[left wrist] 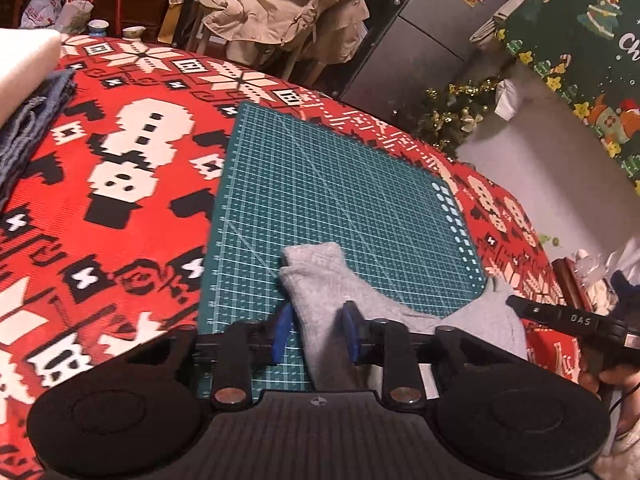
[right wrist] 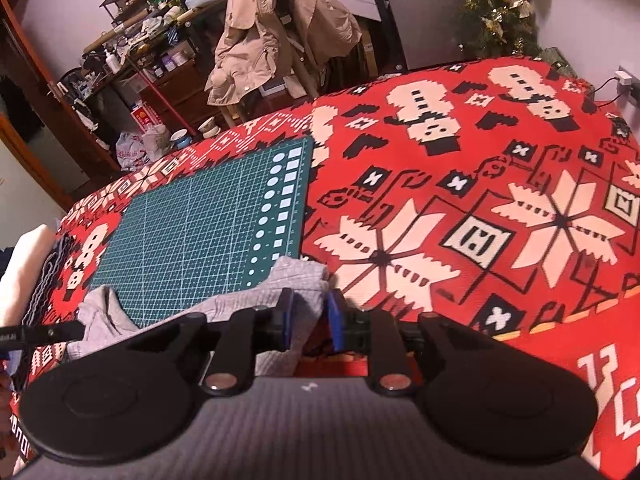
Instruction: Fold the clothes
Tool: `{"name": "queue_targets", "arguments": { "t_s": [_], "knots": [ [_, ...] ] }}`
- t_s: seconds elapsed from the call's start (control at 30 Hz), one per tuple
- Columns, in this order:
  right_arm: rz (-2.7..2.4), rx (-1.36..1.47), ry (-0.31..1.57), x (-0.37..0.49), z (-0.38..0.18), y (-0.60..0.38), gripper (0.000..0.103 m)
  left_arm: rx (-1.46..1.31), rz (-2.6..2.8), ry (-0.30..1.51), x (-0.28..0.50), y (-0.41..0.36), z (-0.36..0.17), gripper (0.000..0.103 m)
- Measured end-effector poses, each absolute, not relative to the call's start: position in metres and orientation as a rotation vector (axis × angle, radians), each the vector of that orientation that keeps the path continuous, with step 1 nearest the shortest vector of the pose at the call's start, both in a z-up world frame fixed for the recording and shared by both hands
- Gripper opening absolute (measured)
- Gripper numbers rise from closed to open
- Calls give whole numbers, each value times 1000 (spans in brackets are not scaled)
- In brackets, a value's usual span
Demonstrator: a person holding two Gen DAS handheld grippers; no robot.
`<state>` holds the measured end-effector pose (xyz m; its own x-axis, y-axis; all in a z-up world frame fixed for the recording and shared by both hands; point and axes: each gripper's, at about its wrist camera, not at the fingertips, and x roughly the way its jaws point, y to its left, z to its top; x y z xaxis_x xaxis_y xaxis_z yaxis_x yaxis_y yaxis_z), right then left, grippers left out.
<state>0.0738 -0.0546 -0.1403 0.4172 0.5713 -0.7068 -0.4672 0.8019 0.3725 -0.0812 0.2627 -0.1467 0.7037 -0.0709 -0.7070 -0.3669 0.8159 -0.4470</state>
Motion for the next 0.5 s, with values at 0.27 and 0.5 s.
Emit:
{"name": "queue_targets", "arguments": {
  "t_s": [0.27, 0.5],
  "knots": [
    [673, 93, 896, 75, -133, -43, 5, -545, 267, 703, -87, 256, -133, 5],
    [682, 86, 876, 92, -134, -21, 6, -550, 305, 710, -73, 275, -136, 6]
  ]
}}
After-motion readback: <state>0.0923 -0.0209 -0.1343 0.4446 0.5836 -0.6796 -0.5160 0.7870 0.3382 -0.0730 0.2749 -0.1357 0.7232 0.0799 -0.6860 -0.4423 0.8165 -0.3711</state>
